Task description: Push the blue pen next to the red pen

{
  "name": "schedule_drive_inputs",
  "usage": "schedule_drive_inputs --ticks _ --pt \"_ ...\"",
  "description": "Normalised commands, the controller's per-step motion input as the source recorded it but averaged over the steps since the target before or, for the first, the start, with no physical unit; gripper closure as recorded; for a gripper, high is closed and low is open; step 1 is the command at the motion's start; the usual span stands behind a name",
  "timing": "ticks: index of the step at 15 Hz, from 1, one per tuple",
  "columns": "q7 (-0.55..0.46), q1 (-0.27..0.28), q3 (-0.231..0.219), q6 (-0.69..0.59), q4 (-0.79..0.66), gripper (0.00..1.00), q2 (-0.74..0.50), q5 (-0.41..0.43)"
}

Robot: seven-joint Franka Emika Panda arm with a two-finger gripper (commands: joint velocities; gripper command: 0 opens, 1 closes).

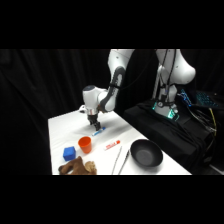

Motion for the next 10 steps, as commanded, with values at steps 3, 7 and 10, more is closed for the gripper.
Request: schedule_drive_inputs --ticks 3,7,10 --pt "0.18 0.16 -0.027 0.07 -0.03 0.0 -0.02 -0.108" --pt "0.25 0.237 -0.046 0.03 -0.1 0.0 -0.06 -0.139" --pt "0.31 0.287 -0.054 -0.01 -0.13 0.0 -0.08 -0.142"
